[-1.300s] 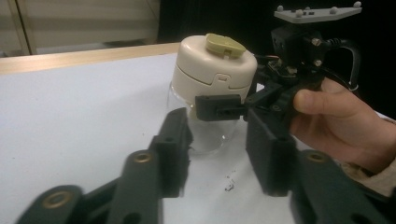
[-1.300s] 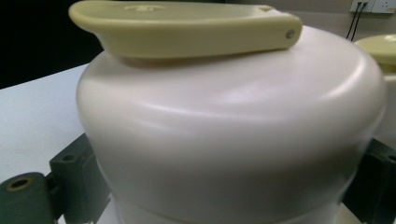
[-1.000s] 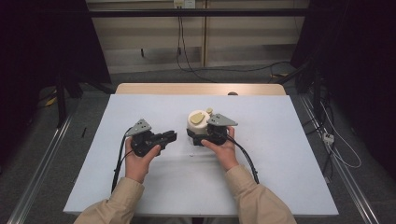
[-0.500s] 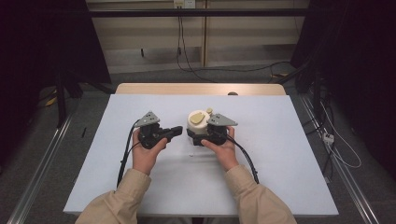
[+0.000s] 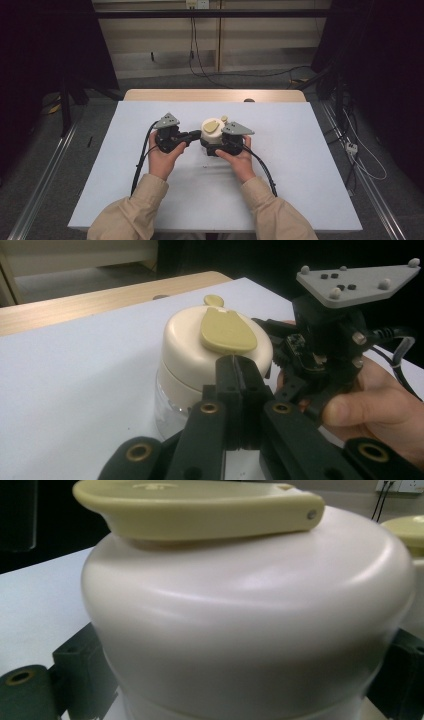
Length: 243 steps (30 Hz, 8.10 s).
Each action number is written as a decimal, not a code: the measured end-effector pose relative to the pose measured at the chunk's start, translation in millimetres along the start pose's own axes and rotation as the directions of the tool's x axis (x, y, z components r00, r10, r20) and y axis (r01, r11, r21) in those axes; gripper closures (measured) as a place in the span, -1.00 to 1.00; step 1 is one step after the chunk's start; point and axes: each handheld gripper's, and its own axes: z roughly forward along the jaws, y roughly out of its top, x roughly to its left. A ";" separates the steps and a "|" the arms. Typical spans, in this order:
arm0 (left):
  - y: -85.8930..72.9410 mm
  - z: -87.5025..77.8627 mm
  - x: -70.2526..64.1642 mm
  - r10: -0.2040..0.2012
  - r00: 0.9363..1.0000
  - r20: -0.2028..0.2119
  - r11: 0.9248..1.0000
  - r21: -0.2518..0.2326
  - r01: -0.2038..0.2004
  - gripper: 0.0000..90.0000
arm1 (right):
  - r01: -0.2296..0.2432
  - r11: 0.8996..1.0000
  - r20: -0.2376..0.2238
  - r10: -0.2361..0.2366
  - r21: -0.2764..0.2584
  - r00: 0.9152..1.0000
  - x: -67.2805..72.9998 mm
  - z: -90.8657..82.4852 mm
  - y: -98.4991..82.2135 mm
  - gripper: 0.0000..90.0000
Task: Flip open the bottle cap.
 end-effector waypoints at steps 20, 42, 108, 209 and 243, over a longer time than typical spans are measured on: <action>3.5 14.0 -2.6 0.030 0.999 -0.044 0.998 0.049 -0.028 1.00 | -0.001 1.000 0.002 0.001 0.003 1.000 0.2 -0.1 0.0 -0.86; 19.5 19.2 -9.4 0.043 0.998 -0.053 0.999 0.036 -0.041 1.00 | -0.001 1.000 0.004 0.001 0.005 1.000 0.1 0.0 0.1 -0.86; 47.9 44.3 -10.8 0.052 0.998 -0.042 0.999 -0.006 -0.052 1.00 | -0.010 1.000 0.009 0.010 0.014 1.000 0.4 -0.5 0.9 -0.86; -82.3 -89.5 34.4 -0.004 0.993 -0.114 1.000 -0.002 0.004 -0.85 | -0.045 0.995 0.005 0.045 0.090 0.999 -5.8 -131.9 -20.9 -0.86; -92.5 -105.0 37.4 0.001 0.992 -0.125 1.000 0.007 0.000 -0.85 | -0.010 0.994 0.034 0.006 0.111 0.999 -17.3 -172.2 -38.2 -0.83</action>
